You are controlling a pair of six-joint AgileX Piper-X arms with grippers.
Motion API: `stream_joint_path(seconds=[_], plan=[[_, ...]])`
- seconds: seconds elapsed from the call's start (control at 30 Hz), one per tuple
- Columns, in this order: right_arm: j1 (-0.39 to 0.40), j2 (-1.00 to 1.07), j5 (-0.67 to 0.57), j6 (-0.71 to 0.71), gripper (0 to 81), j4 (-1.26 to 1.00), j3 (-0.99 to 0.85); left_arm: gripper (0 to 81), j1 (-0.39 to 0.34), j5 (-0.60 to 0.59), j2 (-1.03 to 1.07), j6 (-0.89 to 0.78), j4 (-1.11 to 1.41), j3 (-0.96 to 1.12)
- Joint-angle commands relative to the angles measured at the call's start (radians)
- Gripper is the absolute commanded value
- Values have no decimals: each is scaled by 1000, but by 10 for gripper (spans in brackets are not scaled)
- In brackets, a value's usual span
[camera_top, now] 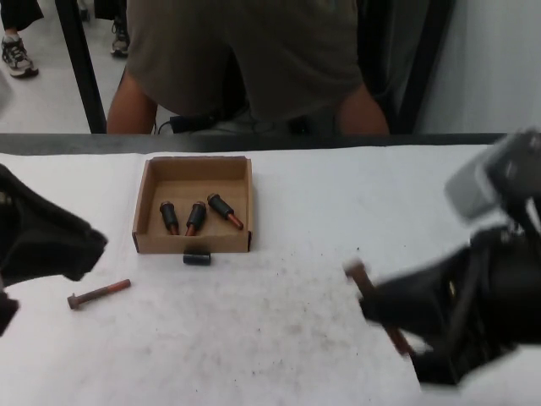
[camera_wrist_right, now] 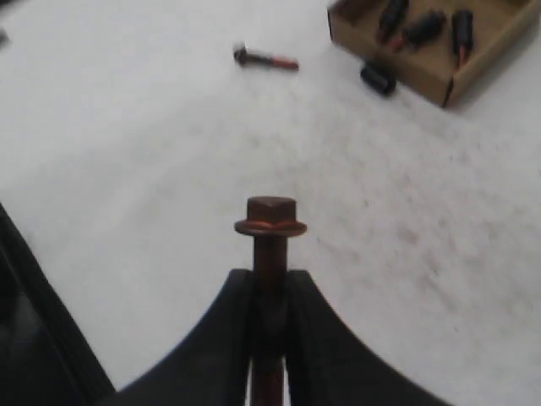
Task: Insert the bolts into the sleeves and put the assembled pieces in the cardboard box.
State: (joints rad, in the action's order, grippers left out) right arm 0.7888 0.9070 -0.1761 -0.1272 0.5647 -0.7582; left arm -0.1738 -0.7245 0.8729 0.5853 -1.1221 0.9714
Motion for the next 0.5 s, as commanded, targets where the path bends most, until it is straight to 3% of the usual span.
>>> stream_joint_path(seconds=[0.0, 0.13, 0.23, 0.47], plan=[[-4, 7, -50, -249, 2, -245, 0, 8, 1, -91, -25, -44, 4, -15], [-4, 50, -82, -398, 2, -416, 0, 8, 1, -190, -58, -85, 4, -86], [-4, 85, -84, -455, 2, -486, 0, 8, 1, -192, -77, -101, 48, -147], [-1, 161, -160, -566, 2, -629, 0, 8, 1, -215, -102, -395, 389, -260]])
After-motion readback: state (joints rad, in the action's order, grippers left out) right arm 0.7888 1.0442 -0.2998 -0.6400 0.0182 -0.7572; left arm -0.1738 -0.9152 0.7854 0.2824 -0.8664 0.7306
